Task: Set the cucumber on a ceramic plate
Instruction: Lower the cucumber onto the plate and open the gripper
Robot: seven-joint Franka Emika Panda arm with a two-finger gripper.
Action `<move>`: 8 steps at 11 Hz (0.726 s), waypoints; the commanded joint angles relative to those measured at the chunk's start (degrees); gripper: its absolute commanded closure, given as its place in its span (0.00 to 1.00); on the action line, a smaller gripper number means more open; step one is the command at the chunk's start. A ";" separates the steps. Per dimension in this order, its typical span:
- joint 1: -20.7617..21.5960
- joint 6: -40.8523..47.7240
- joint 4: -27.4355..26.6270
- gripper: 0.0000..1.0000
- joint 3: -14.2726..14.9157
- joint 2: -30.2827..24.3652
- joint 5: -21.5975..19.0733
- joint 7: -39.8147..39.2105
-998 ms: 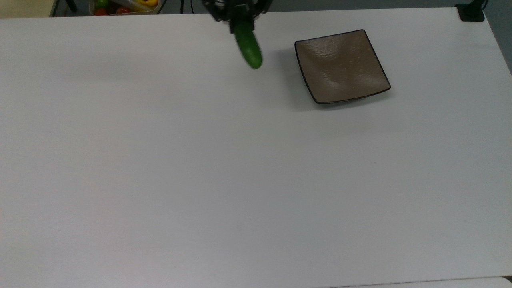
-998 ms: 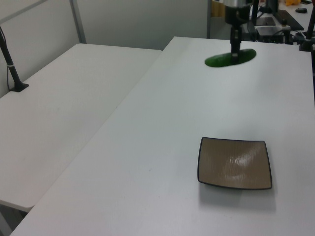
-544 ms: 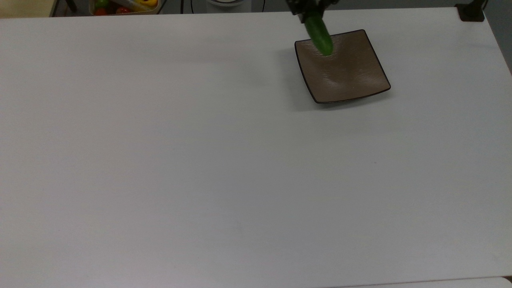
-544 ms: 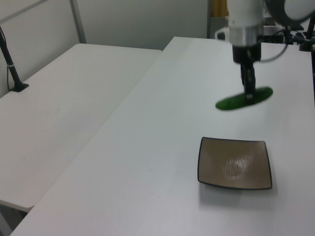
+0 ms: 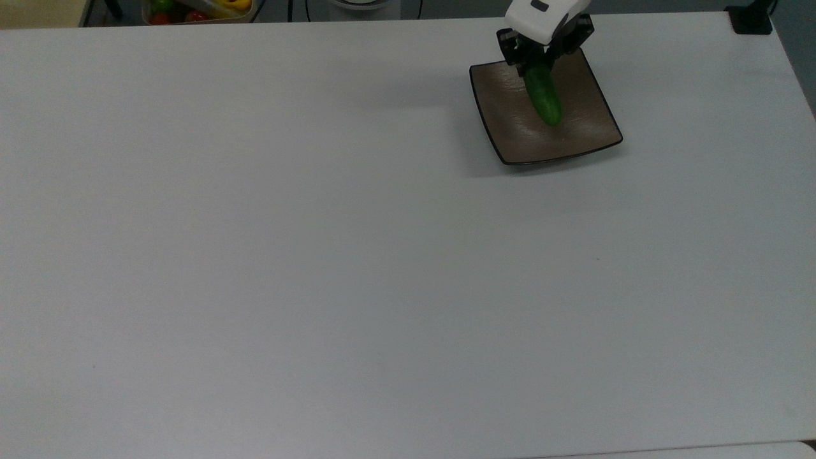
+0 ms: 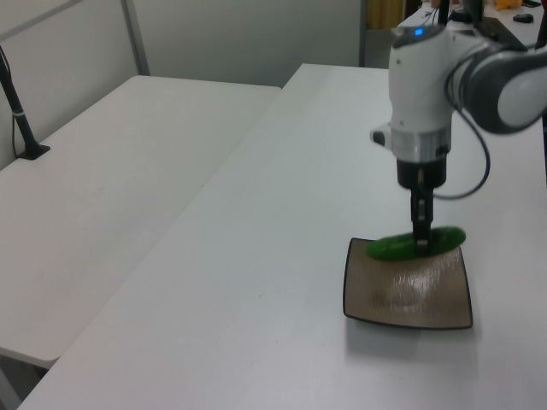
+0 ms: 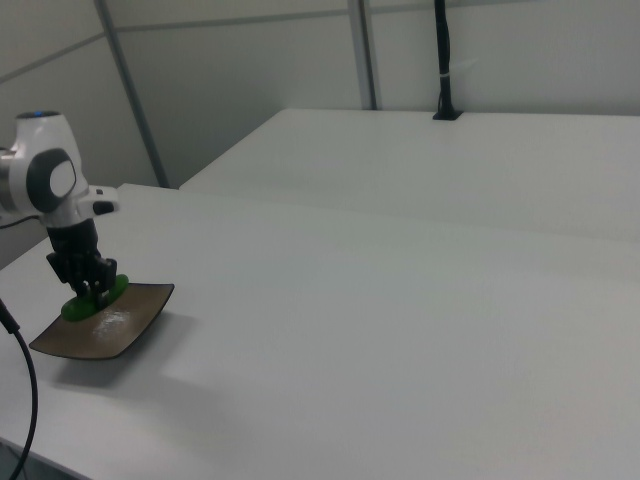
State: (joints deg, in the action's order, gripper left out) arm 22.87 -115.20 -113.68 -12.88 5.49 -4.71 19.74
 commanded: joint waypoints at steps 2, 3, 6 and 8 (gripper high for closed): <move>0.86 -13.44 -6.37 0.84 -2.24 1.71 0.14 6.54; 1.13 -16.08 -6.99 0.84 -2.24 2.32 0.66 6.63; 1.13 -16.99 -7.00 0.66 -2.24 3.56 2.16 6.63; 1.04 -16.38 -6.56 0.04 -2.24 3.47 2.25 6.80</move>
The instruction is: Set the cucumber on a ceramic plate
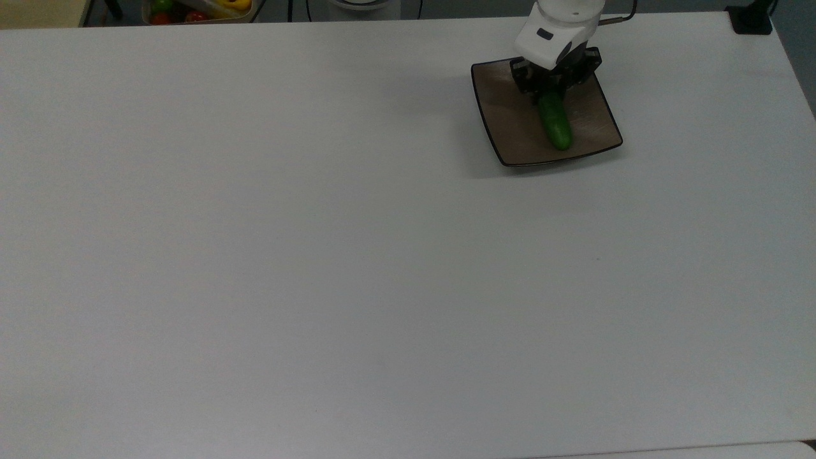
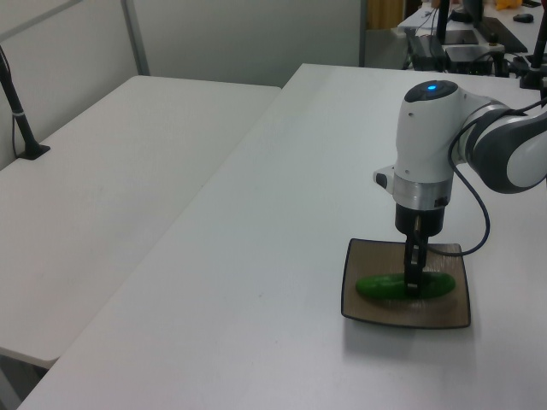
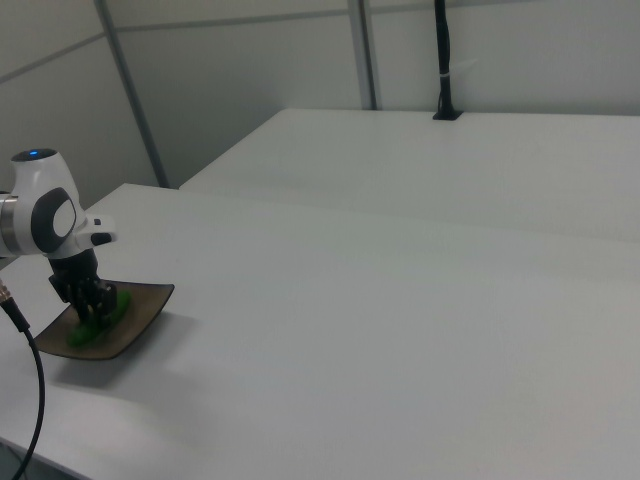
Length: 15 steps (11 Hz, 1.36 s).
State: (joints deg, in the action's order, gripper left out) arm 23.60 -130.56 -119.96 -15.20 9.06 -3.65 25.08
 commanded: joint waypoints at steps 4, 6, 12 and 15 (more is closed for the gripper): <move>-1.70 8.43 5.32 0.00 0.08 -3.51 2.93 1.38; -4.60 16.26 10.94 0.00 0.08 -5.80 6.11 1.29; -16.39 36.06 24.15 0.00 5.86 -11.86 5.06 1.03; -16.57 37.12 24.60 0.00 11.14 -13.80 4.97 -4.74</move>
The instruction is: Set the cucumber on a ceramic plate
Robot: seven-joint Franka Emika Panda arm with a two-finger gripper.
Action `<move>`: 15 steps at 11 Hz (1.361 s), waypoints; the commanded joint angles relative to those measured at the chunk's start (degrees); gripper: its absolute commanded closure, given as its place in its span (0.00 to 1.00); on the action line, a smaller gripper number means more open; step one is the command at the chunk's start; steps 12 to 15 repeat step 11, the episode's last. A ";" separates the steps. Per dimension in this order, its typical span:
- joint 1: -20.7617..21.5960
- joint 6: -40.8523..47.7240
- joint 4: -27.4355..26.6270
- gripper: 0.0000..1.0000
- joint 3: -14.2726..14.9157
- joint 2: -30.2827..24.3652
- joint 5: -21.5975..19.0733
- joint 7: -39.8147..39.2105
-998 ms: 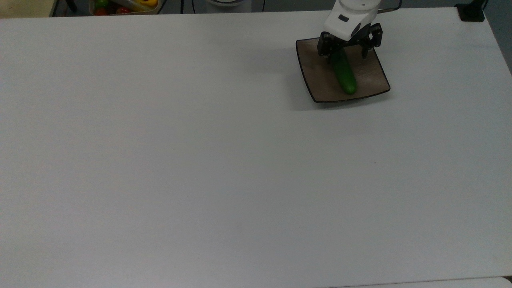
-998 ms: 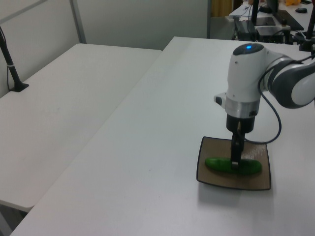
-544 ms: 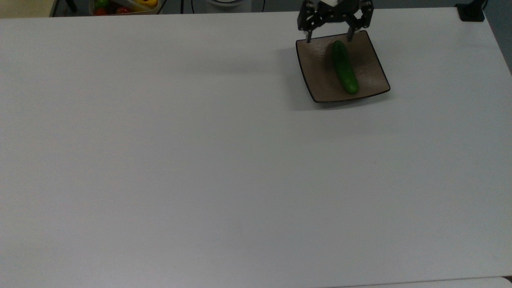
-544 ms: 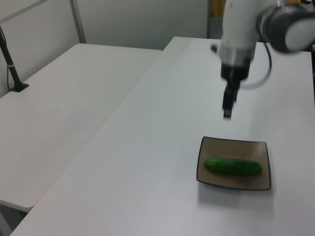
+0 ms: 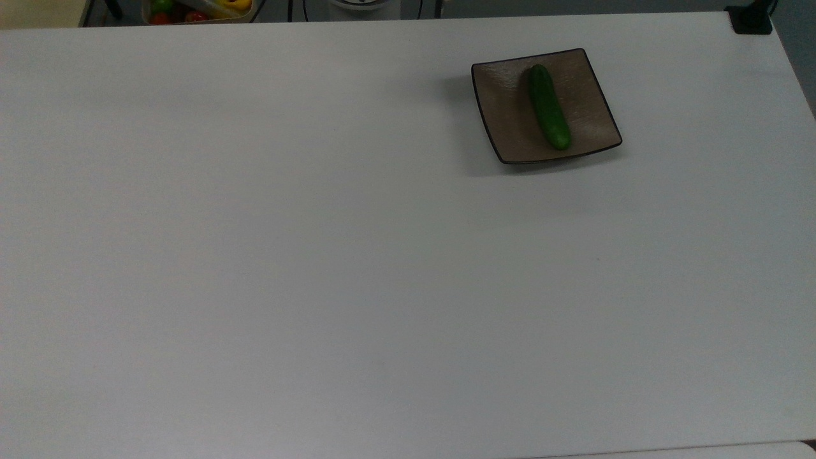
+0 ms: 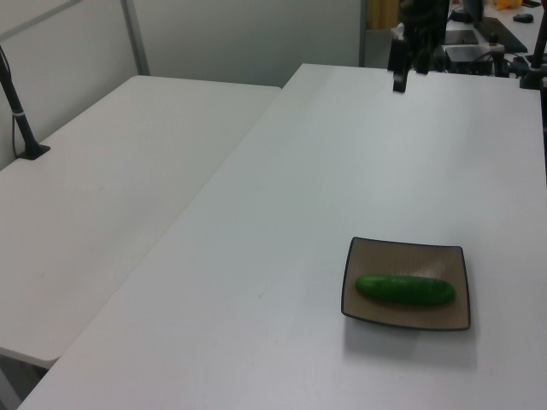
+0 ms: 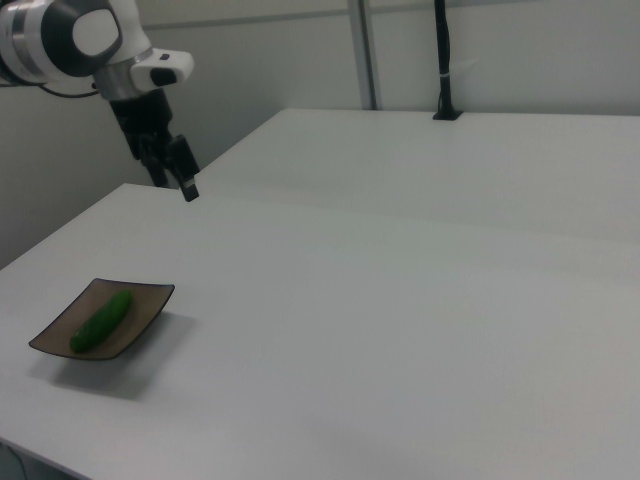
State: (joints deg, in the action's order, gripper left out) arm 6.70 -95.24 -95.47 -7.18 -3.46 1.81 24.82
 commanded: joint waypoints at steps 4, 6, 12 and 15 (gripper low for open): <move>-0.72 -0.90 0.11 0.00 6.30 -0.50 -5.74 -26.69; -1.42 -0.83 0.11 0.00 6.74 -0.58 -6.03 -31.06; -1.33 -1.18 -0.07 0.00 6.74 -0.32 -6.03 -31.06; -1.33 -1.18 -0.07 0.00 6.74 -0.32 -6.03 -31.06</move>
